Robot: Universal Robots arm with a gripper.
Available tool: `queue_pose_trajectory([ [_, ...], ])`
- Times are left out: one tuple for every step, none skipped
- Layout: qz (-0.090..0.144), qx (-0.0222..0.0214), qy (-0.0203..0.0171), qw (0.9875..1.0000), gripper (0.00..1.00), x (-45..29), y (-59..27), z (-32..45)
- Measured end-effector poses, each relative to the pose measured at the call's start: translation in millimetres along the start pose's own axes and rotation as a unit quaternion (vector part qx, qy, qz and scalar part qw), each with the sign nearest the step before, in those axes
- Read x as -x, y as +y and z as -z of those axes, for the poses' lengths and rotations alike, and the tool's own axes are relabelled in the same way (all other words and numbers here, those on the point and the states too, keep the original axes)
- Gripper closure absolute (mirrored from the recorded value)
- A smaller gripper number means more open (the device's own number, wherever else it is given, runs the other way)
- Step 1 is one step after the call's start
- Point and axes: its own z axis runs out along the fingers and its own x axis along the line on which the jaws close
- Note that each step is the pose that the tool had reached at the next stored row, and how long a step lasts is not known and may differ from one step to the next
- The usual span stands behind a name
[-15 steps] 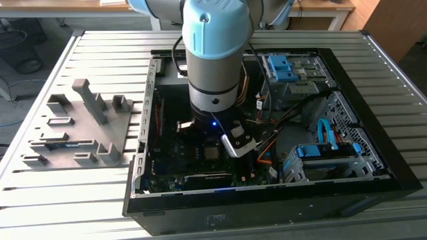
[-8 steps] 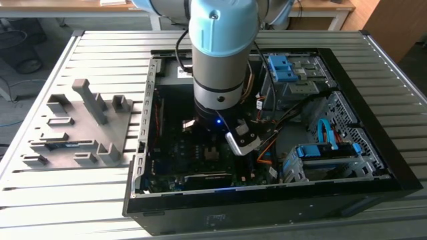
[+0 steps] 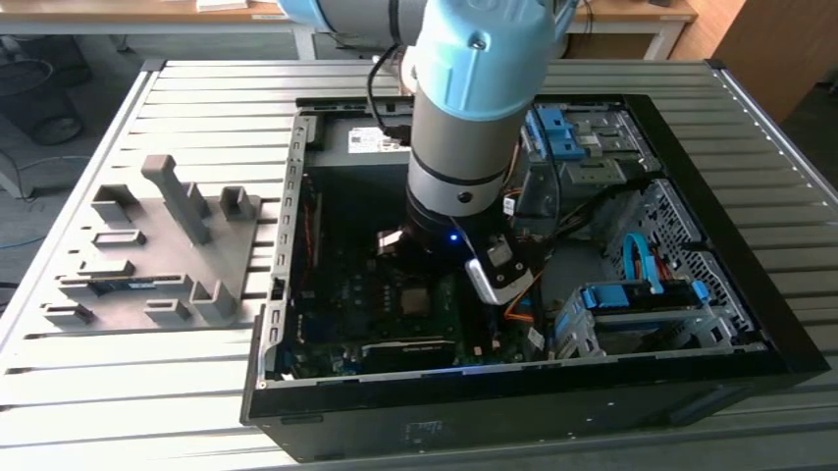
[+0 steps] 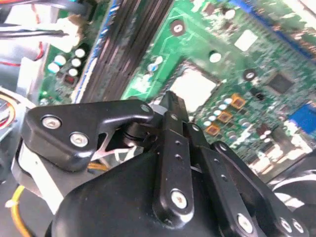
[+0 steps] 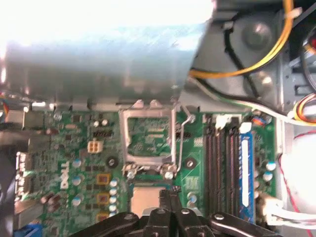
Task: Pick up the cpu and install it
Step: 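Place the cpu into insertion slot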
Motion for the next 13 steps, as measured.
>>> queue_pose_trajectory([
  [0.0,0.0069,0.0011,1.0,0.9,2.0,0.0,0.1],
  [0.0,0.0091,0.002,1.0,0.9,3.9,0.1,0.4],
  [0.0,0.0091,0.0029,1.0,0.9,6.0,0.1,1.0],
  [0.0,0.0091,0.0038,1.0,0.9,8.0,0.1,1.9],
  [0.0,0.0091,0.0049,0.9999,0.9,10.3,0.2,2.6],
  [0.0,0.0087,0.006,0.9999,0.9,12.5,0.2,3.4],
  [0.0,0.0081,0.0065,0.9999,0.9,14.1,0.3,4.8],
  [0.0,0.008,0.0067,0.9999,0.9,14.7,0.5,7.7],
  [0.0,0.0082,0.0067,0.9999,0.9,14.8,1.0,12.2],
  [0.0,0.0081,0.0067,0.9999,0.9,14.7,1.3,16.7],
  [0.0,0.0081,0.0067,0.9999,0.9,14.5,1.7,21.2],
  [0.0,0.0082,0.0066,0.9999,0.9,14.4,2.1,25.6],
  [0.0,0.0081,0.0067,0.9999,0.9,14.2,2.4,30.1],
])
